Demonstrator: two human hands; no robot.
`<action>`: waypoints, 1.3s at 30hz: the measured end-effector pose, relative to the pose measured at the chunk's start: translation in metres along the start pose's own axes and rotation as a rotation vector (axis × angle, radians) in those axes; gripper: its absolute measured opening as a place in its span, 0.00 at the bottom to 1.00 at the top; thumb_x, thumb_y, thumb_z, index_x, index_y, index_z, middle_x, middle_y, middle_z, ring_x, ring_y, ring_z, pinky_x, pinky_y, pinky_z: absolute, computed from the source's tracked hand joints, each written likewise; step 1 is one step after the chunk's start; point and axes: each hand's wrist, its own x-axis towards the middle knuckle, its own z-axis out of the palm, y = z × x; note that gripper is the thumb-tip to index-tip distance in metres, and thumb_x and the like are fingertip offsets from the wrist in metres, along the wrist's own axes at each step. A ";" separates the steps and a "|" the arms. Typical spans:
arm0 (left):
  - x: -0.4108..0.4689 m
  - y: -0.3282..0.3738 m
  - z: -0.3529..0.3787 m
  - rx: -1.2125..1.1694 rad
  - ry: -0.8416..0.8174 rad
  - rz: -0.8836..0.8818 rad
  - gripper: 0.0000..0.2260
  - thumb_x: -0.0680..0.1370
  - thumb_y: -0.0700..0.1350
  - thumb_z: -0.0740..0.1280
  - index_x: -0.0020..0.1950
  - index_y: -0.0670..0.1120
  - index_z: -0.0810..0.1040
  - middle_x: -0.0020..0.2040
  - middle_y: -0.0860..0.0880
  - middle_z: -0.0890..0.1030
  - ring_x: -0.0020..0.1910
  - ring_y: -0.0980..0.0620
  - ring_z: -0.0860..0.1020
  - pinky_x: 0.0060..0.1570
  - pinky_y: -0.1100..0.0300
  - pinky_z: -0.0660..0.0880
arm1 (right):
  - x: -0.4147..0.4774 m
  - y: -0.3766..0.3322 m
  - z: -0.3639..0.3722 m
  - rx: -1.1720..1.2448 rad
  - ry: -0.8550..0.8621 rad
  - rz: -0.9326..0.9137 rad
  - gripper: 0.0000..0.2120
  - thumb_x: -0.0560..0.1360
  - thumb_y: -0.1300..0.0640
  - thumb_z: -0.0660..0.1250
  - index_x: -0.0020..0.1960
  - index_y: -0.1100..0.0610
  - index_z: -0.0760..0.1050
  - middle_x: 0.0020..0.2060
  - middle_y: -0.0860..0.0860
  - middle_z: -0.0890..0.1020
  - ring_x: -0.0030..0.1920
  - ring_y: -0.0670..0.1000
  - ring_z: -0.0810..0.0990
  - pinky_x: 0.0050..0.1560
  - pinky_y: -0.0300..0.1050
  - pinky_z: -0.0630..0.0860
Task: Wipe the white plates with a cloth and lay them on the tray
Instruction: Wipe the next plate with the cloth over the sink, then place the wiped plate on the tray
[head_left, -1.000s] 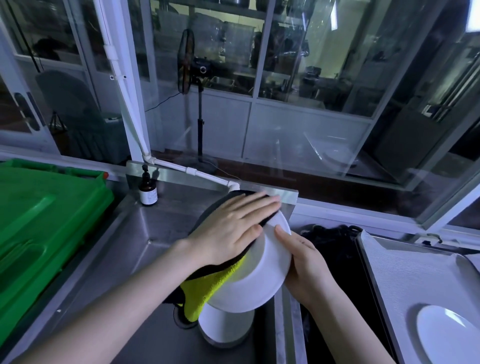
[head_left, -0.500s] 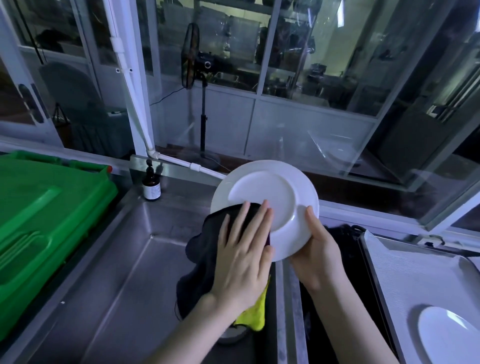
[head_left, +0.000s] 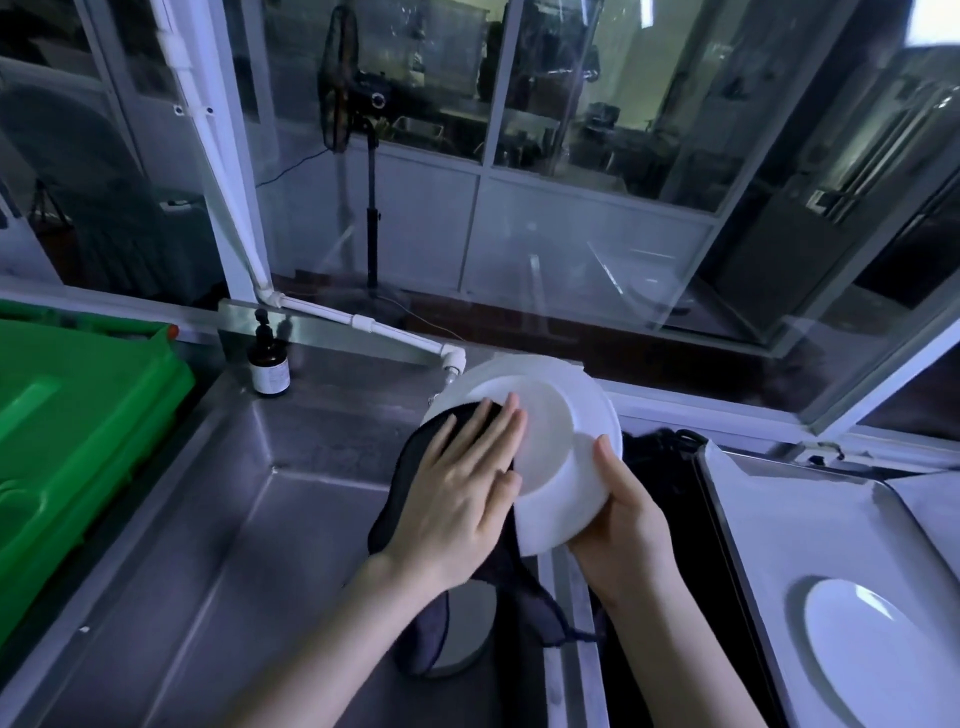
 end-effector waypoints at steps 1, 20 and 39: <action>-0.004 0.003 0.004 0.012 -0.010 0.061 0.24 0.85 0.51 0.46 0.80 0.46 0.57 0.80 0.50 0.57 0.79 0.51 0.54 0.75 0.47 0.59 | 0.000 0.002 -0.001 0.007 0.010 0.002 0.26 0.79 0.48 0.62 0.70 0.65 0.72 0.64 0.64 0.79 0.67 0.64 0.76 0.70 0.62 0.69; 0.002 -0.040 0.023 -0.496 0.370 -0.307 0.10 0.82 0.41 0.61 0.51 0.40 0.81 0.42 0.57 0.80 0.39 0.66 0.75 0.44 0.79 0.66 | -0.019 0.037 -0.003 -0.484 0.138 -0.184 0.14 0.75 0.49 0.71 0.50 0.60 0.83 0.46 0.63 0.85 0.45 0.58 0.83 0.45 0.56 0.78; -0.008 0.013 0.051 -0.983 0.055 -0.722 0.19 0.69 0.44 0.64 0.55 0.63 0.79 0.35 0.63 0.76 0.30 0.61 0.68 0.31 0.72 0.68 | -0.031 0.019 -0.073 -1.974 -0.262 -0.777 0.25 0.76 0.54 0.73 0.72 0.53 0.74 0.71 0.51 0.75 0.71 0.54 0.74 0.66 0.56 0.75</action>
